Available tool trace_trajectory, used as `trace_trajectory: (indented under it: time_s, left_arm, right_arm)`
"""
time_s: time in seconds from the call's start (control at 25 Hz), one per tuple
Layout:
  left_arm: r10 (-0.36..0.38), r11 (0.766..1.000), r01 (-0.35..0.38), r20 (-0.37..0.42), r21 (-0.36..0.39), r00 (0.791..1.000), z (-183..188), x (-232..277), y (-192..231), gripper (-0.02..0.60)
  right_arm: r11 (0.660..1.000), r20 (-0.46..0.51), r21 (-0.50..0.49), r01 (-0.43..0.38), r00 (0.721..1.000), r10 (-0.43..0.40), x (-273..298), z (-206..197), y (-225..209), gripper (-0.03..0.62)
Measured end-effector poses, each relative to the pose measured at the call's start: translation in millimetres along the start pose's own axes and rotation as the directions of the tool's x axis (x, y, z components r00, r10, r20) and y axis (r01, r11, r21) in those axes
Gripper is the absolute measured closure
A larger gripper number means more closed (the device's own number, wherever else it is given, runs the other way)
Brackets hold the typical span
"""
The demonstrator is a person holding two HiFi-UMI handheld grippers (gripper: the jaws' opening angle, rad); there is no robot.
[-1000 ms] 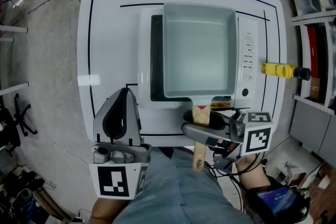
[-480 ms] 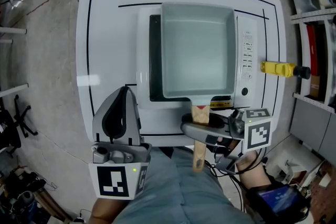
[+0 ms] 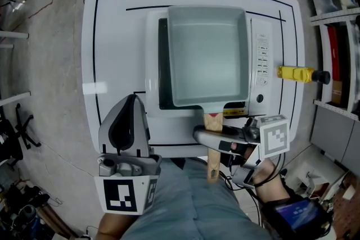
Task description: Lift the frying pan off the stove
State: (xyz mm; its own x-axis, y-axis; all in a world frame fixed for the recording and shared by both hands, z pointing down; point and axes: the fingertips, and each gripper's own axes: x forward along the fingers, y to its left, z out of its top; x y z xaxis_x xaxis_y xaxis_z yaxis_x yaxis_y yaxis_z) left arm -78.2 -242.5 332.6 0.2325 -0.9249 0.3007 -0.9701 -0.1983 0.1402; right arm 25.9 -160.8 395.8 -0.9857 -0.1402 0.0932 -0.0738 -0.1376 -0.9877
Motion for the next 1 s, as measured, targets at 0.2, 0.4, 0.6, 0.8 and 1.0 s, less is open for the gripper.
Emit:
trace_trajectory:
  time_s: [0.2,0.4,0.6,0.8,1.0]
  left_arm:
    - [0.011,1.0,-0.011,-0.01,0.006,1.0,-1.8,-2.1,1.1,0.565]
    - [0.014,1.0,-0.015,-0.035,-0.003,0.999,-5.4,-7.7,2.2,0.565]
    - [0.013,1.0,-0.013,-0.034,-0.014,0.999,-2.0,-10.4,2.8,0.565]
    - [0.017,1.0,-0.017,-0.018,-0.005,1.0,3.8,-11.3,5.8,0.565]
    - [-0.001,1.0,0.001,0.029,-0.001,1.0,14.9,-6.5,2.8,0.565]
  right_arm:
    - [1.0,-0.003,0.01,0.014,1.0,-0.014,-0.6,1.6,-2.0,0.485]
    - [1.0,0.001,0.015,0.026,1.0,-0.026,0.8,1.0,-1.7,0.488]
    - [0.999,0.023,-0.003,0.036,0.999,-0.036,2.4,4.1,1.8,0.488]
    - [0.999,0.023,-0.009,0.044,0.999,-0.044,2.8,2.7,3.4,0.488]
    - [0.999,0.042,-0.013,0.037,0.998,-0.037,2.3,6.9,7.3,0.488]
